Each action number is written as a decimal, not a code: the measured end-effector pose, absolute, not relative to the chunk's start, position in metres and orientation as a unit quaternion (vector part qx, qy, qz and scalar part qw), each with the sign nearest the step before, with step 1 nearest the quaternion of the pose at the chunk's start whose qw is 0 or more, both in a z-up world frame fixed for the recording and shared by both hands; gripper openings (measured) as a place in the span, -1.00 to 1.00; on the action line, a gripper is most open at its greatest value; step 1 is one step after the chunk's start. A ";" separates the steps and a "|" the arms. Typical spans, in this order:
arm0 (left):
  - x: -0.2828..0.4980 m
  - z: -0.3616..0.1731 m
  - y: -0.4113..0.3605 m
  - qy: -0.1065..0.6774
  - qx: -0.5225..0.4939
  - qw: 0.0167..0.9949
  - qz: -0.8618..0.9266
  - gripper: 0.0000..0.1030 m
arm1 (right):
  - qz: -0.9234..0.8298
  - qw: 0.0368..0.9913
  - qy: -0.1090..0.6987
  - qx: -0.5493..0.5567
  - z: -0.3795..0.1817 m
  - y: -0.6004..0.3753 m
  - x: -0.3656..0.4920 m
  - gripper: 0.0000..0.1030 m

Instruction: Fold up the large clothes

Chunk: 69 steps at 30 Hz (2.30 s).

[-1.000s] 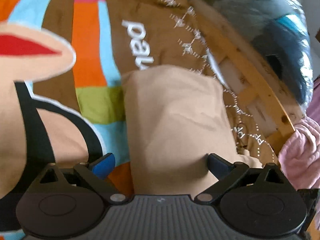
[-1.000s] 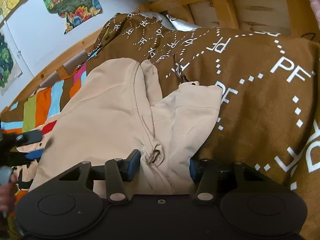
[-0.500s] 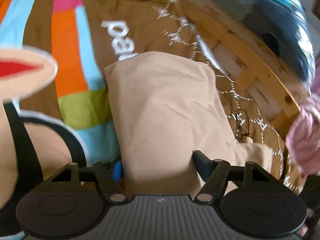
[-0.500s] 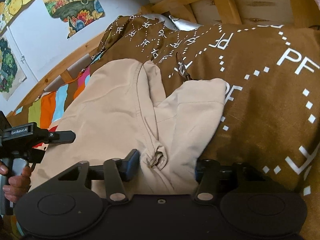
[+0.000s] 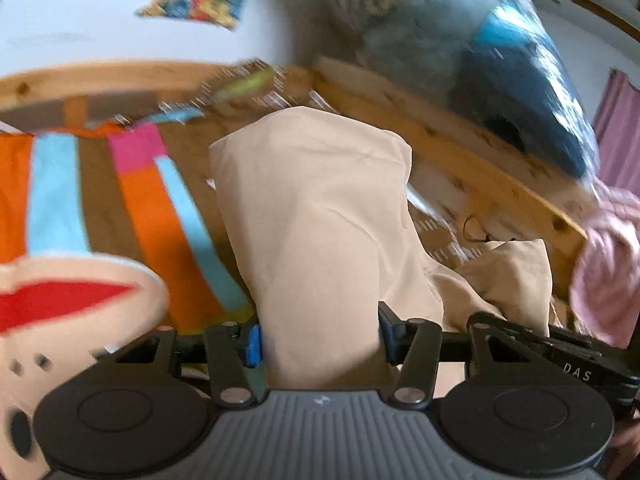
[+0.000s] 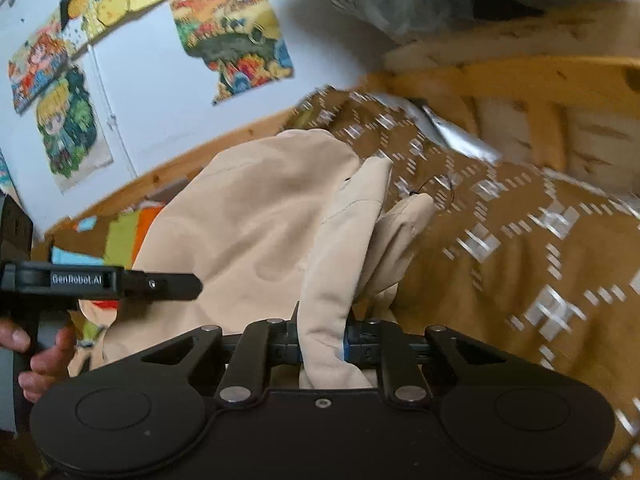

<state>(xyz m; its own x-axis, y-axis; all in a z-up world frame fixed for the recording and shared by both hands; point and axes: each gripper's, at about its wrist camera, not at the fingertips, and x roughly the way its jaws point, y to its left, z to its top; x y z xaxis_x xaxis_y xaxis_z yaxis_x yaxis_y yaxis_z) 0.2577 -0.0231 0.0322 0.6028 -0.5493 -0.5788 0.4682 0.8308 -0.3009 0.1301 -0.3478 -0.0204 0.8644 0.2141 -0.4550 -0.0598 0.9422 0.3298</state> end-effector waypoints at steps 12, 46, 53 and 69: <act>0.337 -0.017 0.054 0.399 -0.003 0.908 -0.129 0.25 | 0.138 0.946 0.242 0.162 -0.028 -0.239 0.270 -0.67; 0.290 -0.026 0.034 0.380 0.001 0.923 -0.061 0.98 | 0.074 0.962 0.264 -0.004 -0.073 -0.245 0.260 0.68; 0.272 -0.015 0.029 0.376 -0.010 0.924 -0.071 0.98 | 0.049 0.967 0.248 -0.002 -0.068 -0.258 0.250 0.76; 0.157 0.047 0.019 0.276 -0.054 0.956 -0.080 0.99 | 0.050 0.989 0.138 0.009 0.001 -0.276 0.149 0.98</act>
